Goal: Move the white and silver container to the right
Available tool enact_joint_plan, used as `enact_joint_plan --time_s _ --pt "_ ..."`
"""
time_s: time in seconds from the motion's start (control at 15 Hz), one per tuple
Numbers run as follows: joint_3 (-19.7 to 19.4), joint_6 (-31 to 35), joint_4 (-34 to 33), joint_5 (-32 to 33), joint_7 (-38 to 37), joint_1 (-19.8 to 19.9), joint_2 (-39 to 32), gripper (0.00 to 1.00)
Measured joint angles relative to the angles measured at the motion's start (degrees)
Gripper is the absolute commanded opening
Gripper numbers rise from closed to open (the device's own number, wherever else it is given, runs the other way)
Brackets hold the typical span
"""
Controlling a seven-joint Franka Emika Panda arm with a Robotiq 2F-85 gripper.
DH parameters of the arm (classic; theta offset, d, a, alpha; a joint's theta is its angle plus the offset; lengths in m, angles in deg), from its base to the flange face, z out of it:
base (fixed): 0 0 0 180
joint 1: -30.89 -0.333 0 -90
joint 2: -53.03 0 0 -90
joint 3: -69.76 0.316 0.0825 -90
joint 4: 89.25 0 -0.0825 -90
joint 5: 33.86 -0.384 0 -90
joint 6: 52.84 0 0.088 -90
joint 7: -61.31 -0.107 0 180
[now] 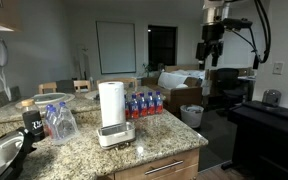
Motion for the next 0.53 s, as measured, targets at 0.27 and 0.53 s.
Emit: enact_joint_plan --time_s 0.27,0.53 --pt "1.5 0.1 -3.2 -0.3 -0.2 -2.0 -2.4 1.0" --pt "4.1 0.3 -11.9 -1.8 -0.6 -4.4 -11.4 1.0"
